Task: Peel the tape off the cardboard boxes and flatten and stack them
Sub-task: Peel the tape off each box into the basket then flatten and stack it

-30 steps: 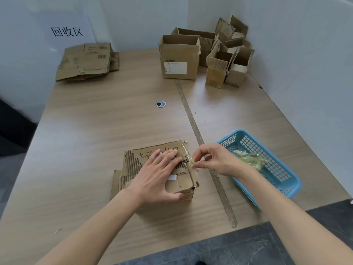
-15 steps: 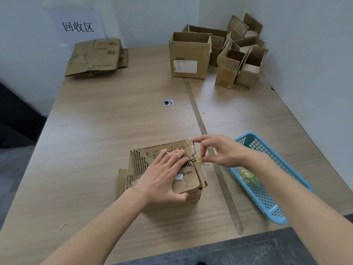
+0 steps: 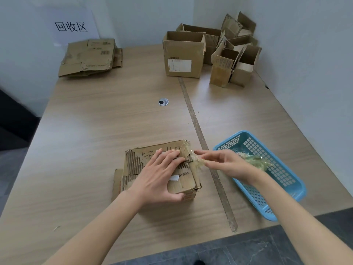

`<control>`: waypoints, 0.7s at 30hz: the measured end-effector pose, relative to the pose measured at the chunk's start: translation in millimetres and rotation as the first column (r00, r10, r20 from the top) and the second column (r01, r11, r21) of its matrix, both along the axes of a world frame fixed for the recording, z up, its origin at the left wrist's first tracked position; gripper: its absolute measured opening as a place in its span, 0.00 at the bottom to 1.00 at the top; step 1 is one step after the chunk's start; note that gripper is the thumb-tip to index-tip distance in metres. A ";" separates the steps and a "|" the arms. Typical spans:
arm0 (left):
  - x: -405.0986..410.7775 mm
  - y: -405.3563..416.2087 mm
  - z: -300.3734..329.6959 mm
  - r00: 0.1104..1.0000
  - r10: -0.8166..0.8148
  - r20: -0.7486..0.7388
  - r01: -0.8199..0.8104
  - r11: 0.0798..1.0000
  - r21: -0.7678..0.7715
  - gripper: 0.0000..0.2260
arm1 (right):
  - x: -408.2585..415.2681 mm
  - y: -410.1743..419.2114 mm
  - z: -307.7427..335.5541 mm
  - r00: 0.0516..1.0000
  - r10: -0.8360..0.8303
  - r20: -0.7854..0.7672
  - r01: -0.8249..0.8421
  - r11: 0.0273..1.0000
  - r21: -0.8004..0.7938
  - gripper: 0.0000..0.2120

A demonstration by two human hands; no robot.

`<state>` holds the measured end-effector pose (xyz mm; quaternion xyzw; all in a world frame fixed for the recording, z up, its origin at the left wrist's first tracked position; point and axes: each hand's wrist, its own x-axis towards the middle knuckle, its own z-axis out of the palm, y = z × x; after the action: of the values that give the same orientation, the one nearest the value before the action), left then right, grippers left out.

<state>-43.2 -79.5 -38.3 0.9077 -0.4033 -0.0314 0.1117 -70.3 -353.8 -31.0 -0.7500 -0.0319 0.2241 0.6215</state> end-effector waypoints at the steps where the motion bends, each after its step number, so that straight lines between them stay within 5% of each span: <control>1: 0.2 -0.1 0.2 1.000 -0.002 -0.001 0.002 1.000 -0.001 0.45 | -6.7 -2.9 -5.3 0.997 -0.057 -0.054 0.063 0.993 0.101 0.12; 4: -0.3 -0.3 -0.5 1.000 -0.002 0.006 0.002 1.000 0.007 0.45 | -18.3 0.2 -16.6 0.943 -0.328 -0.053 0.330 0.907 0.261 0.18; 7: -1.6 -0.4 -1.6 1.000 0.001 0.011 -0.002 1.000 0.021 0.45 | -25.9 -1.8 -19.6 0.773 -0.634 -0.016 0.605 0.730 0.319 0.25; 11: -2.9 -1.0 -1.5 1.000 -0.001 0.011 0.000 0.999 0.033 0.46 | -43.3 20.7 -24.7 0.962 -0.272 0.018 0.272 0.954 -0.130 0.24; 16: -5.4 -0.8 -1.8 1.000 0.006 0.005 -0.006 1.000 0.022 0.46 | -55.8 54.0 -37.9 0.824 -0.538 -0.176 0.565 0.801 0.197 0.10; 21: -6.4 -1.5 -1.8 1.000 0.003 0.003 -0.003 1.000 0.019 0.46 | -58.7 61.7 -35.9 0.776 -0.591 -0.219 0.630 0.741 0.234 0.02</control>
<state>-49.6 -80.9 -40.1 0.9094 -0.4016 -0.0337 0.1026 -129.0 -292.1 -66.8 -0.6013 0.2236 0.0491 0.7656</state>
